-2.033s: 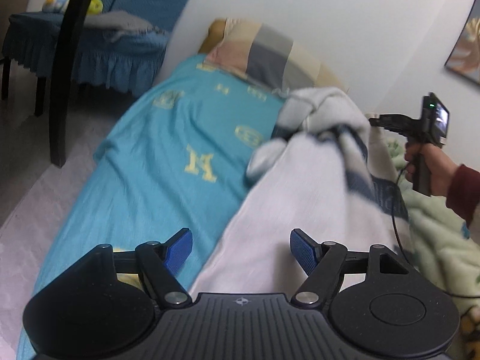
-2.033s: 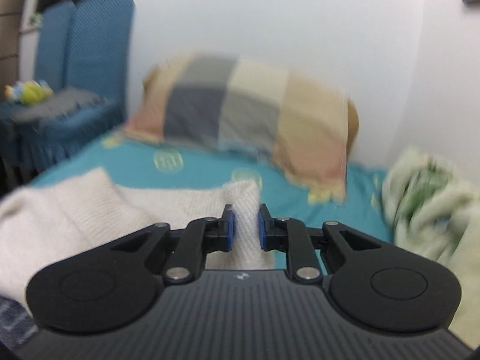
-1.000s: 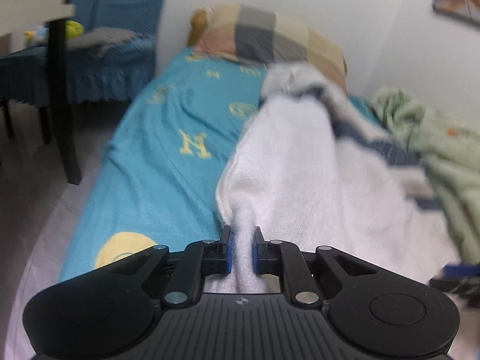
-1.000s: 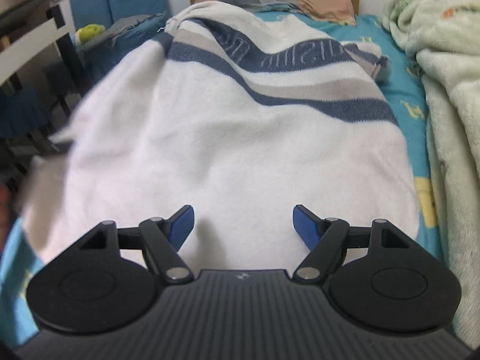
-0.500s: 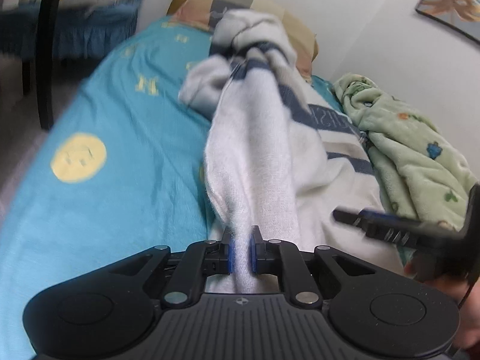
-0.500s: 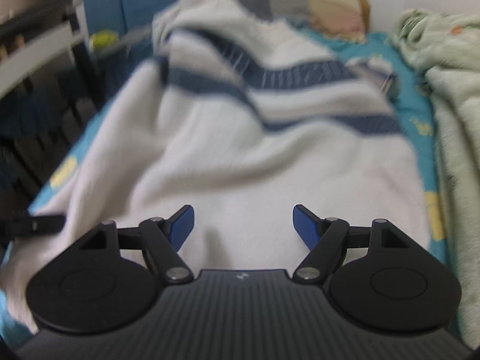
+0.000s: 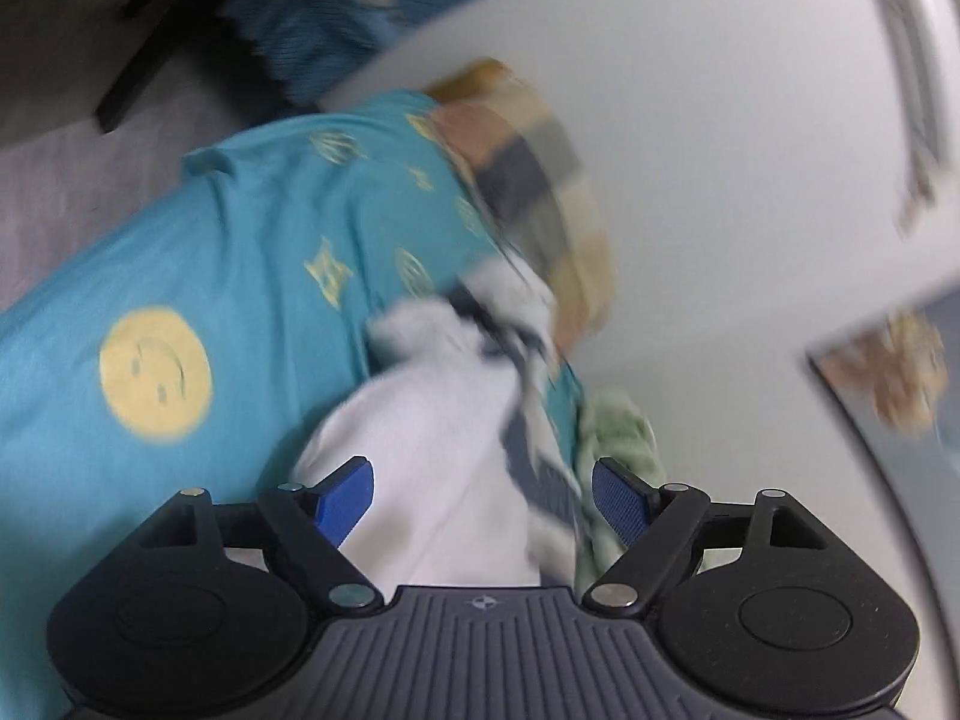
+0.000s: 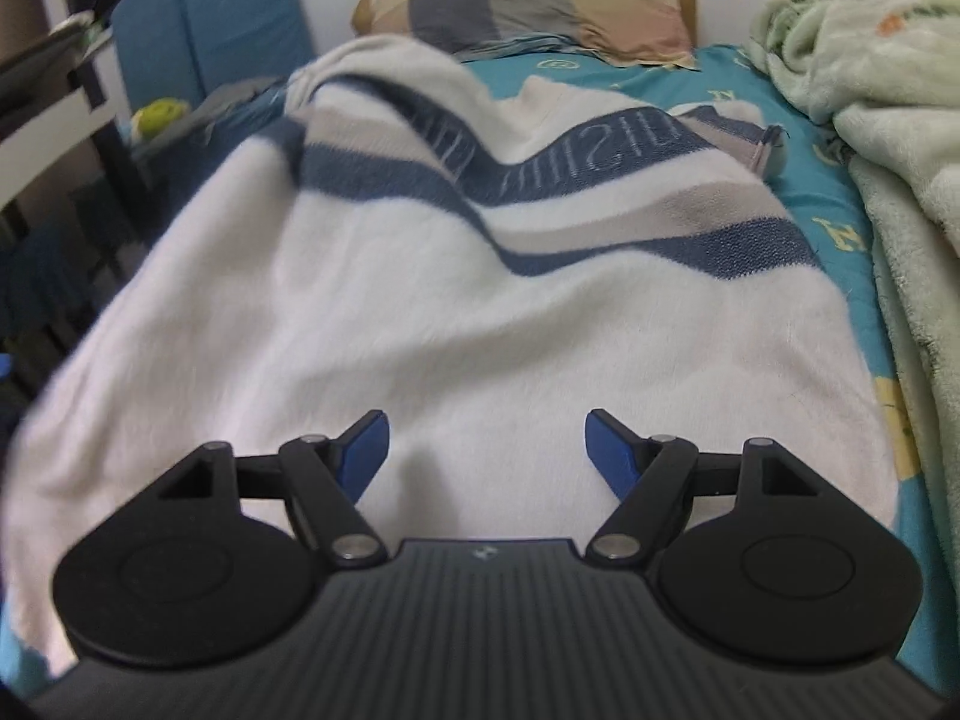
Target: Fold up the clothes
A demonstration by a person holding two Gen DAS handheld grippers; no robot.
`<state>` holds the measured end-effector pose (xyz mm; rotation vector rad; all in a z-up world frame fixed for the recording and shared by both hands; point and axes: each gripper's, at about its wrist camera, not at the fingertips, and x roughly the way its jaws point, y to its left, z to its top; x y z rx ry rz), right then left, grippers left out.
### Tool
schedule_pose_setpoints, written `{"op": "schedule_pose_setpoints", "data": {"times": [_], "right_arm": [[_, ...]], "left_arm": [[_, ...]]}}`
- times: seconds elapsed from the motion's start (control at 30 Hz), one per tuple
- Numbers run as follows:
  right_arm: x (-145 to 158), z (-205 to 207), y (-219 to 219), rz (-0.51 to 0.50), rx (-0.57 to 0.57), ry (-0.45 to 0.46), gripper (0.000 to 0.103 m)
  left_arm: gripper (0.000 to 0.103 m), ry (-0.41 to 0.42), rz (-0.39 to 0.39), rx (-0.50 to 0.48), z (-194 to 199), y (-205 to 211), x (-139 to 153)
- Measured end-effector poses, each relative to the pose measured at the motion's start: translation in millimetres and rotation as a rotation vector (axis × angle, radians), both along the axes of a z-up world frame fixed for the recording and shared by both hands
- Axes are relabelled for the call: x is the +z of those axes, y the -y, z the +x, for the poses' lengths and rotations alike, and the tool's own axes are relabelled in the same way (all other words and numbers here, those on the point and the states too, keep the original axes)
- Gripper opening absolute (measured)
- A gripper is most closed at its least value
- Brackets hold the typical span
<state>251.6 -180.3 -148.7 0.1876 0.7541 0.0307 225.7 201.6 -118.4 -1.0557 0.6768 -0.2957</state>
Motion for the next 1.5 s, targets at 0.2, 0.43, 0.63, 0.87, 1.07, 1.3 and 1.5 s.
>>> {"op": "schedule_pose_setpoints", "data": {"times": [0.2, 0.43, 0.63, 0.87, 1.07, 1.3, 1.5], "right_arm": [[-14.8, 13.9, 3.3, 0.055, -0.026, -0.040, 0.074], [-15.4, 22.8, 4.3, 0.092, -0.027, -0.031, 0.076], [-11.5, 22.5, 12.0, 0.144, -0.043, -0.023, 0.075], [9.0, 9.5, 27.8, 0.182, -0.089, 0.041, 0.075], [24.8, -4.6, 52.3, 0.203, -0.154, 0.102, 0.075], [19.5, -8.6, 66.3, 0.238, -0.186, 0.082, 0.075], [17.9, -7.7, 67.4, 0.253, -0.196, 0.074, 0.075]], "left_arm": [[0.080, -0.153, -0.068, 0.072, 129.2, -12.7, -41.5], [0.063, -0.211, 0.149, -0.068, 222.8, 56.0, -53.2], [0.005, -0.203, 0.414, -0.138, 243.7, 88.6, -18.0], [0.003, 0.149, 0.586, -0.141, 210.1, 148.8, 109.6], [0.000, 0.439, 0.594, -0.248, 167.0, 234.6, 195.7], [0.001, 0.337, 0.690, -0.295, 163.9, 268.7, 158.8], [0.042, 0.283, 0.883, -0.274, 195.4, 245.1, 95.2]]}}
